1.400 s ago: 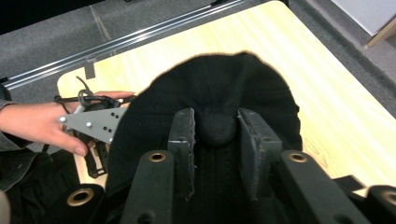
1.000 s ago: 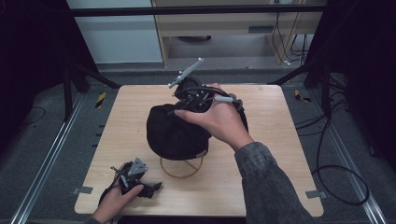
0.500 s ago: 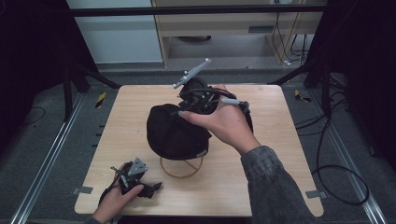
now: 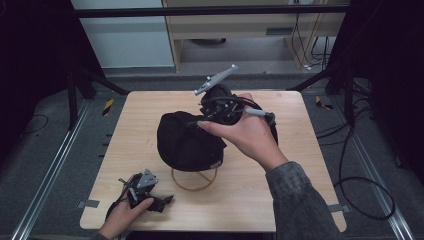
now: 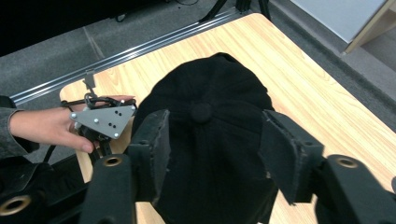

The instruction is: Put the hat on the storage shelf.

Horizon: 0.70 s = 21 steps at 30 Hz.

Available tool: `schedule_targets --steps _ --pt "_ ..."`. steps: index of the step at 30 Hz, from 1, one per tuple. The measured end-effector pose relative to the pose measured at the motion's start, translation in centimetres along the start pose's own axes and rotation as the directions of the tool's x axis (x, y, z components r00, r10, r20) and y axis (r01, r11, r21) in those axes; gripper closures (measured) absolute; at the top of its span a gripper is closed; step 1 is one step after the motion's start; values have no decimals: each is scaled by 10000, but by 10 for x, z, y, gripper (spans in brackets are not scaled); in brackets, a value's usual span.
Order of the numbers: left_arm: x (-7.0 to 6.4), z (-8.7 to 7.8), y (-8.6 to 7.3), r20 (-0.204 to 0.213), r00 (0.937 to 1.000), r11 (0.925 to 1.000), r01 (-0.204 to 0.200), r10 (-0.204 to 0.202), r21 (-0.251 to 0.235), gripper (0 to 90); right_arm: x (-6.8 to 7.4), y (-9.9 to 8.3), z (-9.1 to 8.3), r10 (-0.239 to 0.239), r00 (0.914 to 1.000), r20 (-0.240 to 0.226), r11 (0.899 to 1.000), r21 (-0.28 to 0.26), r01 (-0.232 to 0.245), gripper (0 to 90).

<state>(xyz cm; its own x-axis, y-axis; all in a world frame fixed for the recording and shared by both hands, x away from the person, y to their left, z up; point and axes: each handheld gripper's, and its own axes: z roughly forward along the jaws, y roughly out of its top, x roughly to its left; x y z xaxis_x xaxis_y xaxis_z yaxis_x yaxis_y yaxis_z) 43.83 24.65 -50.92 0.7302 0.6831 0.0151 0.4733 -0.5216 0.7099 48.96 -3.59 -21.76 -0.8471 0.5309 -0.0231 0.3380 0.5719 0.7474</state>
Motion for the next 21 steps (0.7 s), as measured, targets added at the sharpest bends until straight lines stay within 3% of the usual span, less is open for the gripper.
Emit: schedule_targets --steps 8,17,21 --pt "0 0 0 -4 10000 10000 -5 5 -2 0 -7 -8 -9 344 9979 550 9990 -292 -328 279" --pt "0 0 0 -9 10000 10000 -10 10 6 0 -20 -22 -20 1021 9842 1445 9933 -682 -930 110" --pt "0 0 0 -7 10000 10000 -14 14 8 0 -24 -29 -24 1104 9793 1695 9919 -815 -977 96"
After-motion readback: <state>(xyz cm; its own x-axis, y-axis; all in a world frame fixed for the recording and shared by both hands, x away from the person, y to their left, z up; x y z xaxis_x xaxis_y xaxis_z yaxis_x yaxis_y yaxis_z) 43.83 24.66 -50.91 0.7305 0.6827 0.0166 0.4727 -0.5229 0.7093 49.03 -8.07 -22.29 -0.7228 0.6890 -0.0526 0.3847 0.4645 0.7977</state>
